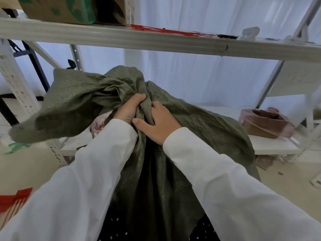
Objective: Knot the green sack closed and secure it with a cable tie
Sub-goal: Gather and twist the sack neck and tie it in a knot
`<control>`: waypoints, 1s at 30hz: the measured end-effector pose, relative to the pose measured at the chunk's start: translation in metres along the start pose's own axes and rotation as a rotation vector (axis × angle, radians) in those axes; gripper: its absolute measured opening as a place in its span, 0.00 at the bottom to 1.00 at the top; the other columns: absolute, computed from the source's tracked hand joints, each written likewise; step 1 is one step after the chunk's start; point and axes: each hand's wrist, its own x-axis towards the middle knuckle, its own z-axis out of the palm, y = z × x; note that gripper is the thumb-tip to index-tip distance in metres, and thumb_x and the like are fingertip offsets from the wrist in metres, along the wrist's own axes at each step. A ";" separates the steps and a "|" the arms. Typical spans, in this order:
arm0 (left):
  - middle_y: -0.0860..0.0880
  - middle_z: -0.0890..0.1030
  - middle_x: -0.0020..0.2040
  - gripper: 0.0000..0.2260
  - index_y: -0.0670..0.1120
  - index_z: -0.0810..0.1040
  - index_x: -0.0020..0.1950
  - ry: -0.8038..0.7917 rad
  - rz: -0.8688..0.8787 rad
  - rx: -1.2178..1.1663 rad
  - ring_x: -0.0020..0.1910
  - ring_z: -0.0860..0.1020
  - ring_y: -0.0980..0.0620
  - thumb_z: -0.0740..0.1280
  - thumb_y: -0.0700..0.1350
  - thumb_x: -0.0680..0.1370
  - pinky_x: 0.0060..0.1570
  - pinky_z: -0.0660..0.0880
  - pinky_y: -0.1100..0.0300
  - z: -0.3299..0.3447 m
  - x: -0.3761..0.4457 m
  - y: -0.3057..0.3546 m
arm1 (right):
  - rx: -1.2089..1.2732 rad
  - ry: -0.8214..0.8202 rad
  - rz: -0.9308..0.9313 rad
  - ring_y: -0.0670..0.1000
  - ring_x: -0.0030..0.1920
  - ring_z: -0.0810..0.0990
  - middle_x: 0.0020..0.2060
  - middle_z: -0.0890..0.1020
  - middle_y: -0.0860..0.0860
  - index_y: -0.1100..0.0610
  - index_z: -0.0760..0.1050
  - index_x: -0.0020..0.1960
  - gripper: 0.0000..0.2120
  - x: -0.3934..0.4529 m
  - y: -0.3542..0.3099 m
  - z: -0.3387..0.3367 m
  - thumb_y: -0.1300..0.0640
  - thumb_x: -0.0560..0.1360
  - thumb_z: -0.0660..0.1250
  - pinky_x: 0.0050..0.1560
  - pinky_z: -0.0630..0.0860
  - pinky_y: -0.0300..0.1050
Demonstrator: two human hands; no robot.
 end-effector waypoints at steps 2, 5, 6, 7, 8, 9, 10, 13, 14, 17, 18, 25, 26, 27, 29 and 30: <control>0.43 0.81 0.45 0.18 0.46 0.79 0.40 0.023 0.001 -0.021 0.55 0.79 0.39 0.73 0.52 0.54 0.62 0.72 0.42 -0.006 0.014 -0.004 | 0.011 0.090 -0.058 0.52 0.57 0.72 0.53 0.75 0.53 0.59 0.76 0.56 0.20 -0.002 0.006 -0.005 0.45 0.75 0.62 0.58 0.68 0.46; 0.41 0.80 0.48 0.21 0.44 0.80 0.42 0.036 0.003 -0.120 0.54 0.80 0.38 0.73 0.50 0.52 0.59 0.73 0.39 -0.016 0.025 -0.011 | -0.008 0.440 -0.100 0.52 0.59 0.72 0.58 0.74 0.53 0.55 0.72 0.64 0.23 -0.001 0.019 -0.021 0.46 0.73 0.62 0.63 0.69 0.52; 0.40 0.80 0.47 0.20 0.43 0.80 0.42 0.044 0.005 -0.152 0.52 0.80 0.39 0.72 0.48 0.53 0.58 0.74 0.38 -0.014 0.020 -0.010 | 0.032 0.554 -0.053 0.53 0.63 0.70 0.62 0.72 0.53 0.54 0.66 0.68 0.25 0.000 0.024 -0.029 0.47 0.74 0.63 0.66 0.67 0.54; 0.40 0.80 0.47 0.21 0.42 0.81 0.44 0.033 0.014 -0.170 0.52 0.80 0.39 0.72 0.47 0.54 0.57 0.74 0.37 -0.009 0.015 -0.006 | 0.084 0.630 0.028 0.53 0.68 0.67 0.67 0.68 0.53 0.53 0.61 0.72 0.29 0.001 0.030 -0.037 0.47 0.74 0.64 0.69 0.64 0.54; 0.39 0.80 0.47 0.21 0.42 0.81 0.45 0.038 0.021 -0.173 0.51 0.80 0.39 0.72 0.47 0.54 0.57 0.74 0.37 -0.005 0.010 -0.003 | 0.138 0.658 0.135 0.52 0.71 0.62 0.71 0.63 0.52 0.51 0.55 0.74 0.33 0.002 0.037 -0.044 0.46 0.74 0.64 0.72 0.60 0.54; 0.39 0.80 0.47 0.21 0.41 0.81 0.44 0.020 0.045 -0.191 0.50 0.80 0.40 0.72 0.47 0.53 0.57 0.74 0.37 0.000 0.007 -0.001 | 0.198 0.639 0.245 0.52 0.74 0.59 0.74 0.59 0.51 0.50 0.50 0.76 0.37 0.002 0.044 -0.050 0.43 0.74 0.65 0.74 0.57 0.54; 0.39 0.80 0.45 0.20 0.41 0.81 0.43 0.003 0.060 -0.197 0.48 0.79 0.41 0.72 0.46 0.53 0.57 0.75 0.39 0.003 0.002 0.000 | 0.267 0.580 0.341 0.52 0.75 0.57 0.75 0.57 0.50 0.48 0.45 0.76 0.41 0.001 0.052 -0.053 0.41 0.72 0.65 0.74 0.55 0.54; 0.41 0.79 0.40 0.15 0.42 0.81 0.39 -0.053 0.057 -0.171 0.44 0.79 0.43 0.72 0.45 0.55 0.55 0.76 0.43 0.011 -0.007 0.004 | 0.350 0.203 0.514 0.52 0.73 0.62 0.75 0.60 0.51 0.47 0.44 0.76 0.46 -0.005 0.069 -0.048 0.34 0.68 0.65 0.72 0.59 0.49; 0.42 0.79 0.39 0.14 0.42 0.80 0.39 -0.072 0.045 -0.147 0.41 0.79 0.44 0.72 0.45 0.56 0.52 0.77 0.44 0.013 -0.011 0.005 | 0.301 0.021 0.527 0.51 0.70 0.65 0.72 0.64 0.50 0.49 0.48 0.76 0.43 -0.006 0.071 -0.042 0.35 0.69 0.64 0.69 0.61 0.45; 0.45 0.77 0.30 0.05 0.42 0.78 0.36 -0.097 0.030 -0.064 0.30 0.77 0.47 0.68 0.44 0.67 0.33 0.78 0.60 0.016 -0.024 0.008 | 0.165 -0.345 0.460 0.50 0.69 0.67 0.71 0.67 0.49 0.53 0.55 0.76 0.34 -0.004 0.067 -0.024 0.43 0.75 0.62 0.65 0.61 0.39; 0.46 0.77 0.26 0.08 0.42 0.78 0.34 -0.102 0.038 -0.068 0.26 0.77 0.49 0.65 0.43 0.71 0.29 0.77 0.63 0.015 -0.026 0.009 | 0.152 -0.374 0.450 0.51 0.70 0.66 0.72 0.66 0.50 0.54 0.54 0.76 0.33 -0.002 0.063 -0.021 0.45 0.76 0.61 0.63 0.61 0.38; 0.48 0.75 0.18 0.31 0.42 0.76 0.15 -0.188 0.077 -0.079 0.18 0.75 0.52 0.52 0.39 0.77 0.18 0.71 0.68 0.029 -0.048 0.014 | 0.414 -0.040 0.456 0.50 0.46 0.79 0.45 0.82 0.50 0.58 0.78 0.53 0.14 -0.003 0.052 -0.031 0.52 0.72 0.68 0.43 0.74 0.34; 0.49 0.74 0.16 0.32 0.42 0.74 0.13 -0.178 0.099 -0.085 0.16 0.74 0.54 0.52 0.38 0.77 0.17 0.69 0.69 0.030 -0.048 0.014 | 0.490 0.077 0.468 0.50 0.41 0.79 0.39 0.80 0.51 0.58 0.78 0.47 0.08 -0.001 0.051 -0.033 0.54 0.71 0.68 0.37 0.74 0.31; 0.49 0.74 0.16 0.32 0.42 0.74 0.13 -0.170 0.111 -0.077 0.15 0.74 0.55 0.52 0.37 0.77 0.17 0.69 0.70 0.030 -0.048 0.015 | 0.573 0.175 0.488 0.51 0.39 0.78 0.36 0.79 0.51 0.58 0.77 0.44 0.07 0.002 0.051 -0.033 0.55 0.70 0.69 0.37 0.74 0.32; 0.49 0.75 0.18 0.30 0.42 0.75 0.14 -0.159 0.116 -0.108 0.17 0.75 0.55 0.54 0.37 0.77 0.21 0.72 0.69 0.027 -0.042 0.014 | 0.776 0.294 0.554 0.56 0.43 0.78 0.37 0.79 0.52 0.57 0.76 0.43 0.11 0.009 0.051 -0.032 0.53 0.62 0.68 0.47 0.77 0.44; 0.49 0.76 0.19 0.28 0.42 0.76 0.16 -0.184 0.091 -0.144 0.19 0.76 0.54 0.54 0.38 0.76 0.25 0.74 0.67 0.022 -0.037 0.013 | 0.879 0.326 0.592 0.57 0.45 0.79 0.38 0.79 0.52 0.55 0.76 0.43 0.14 0.011 0.050 -0.030 0.52 0.59 0.66 0.51 0.77 0.50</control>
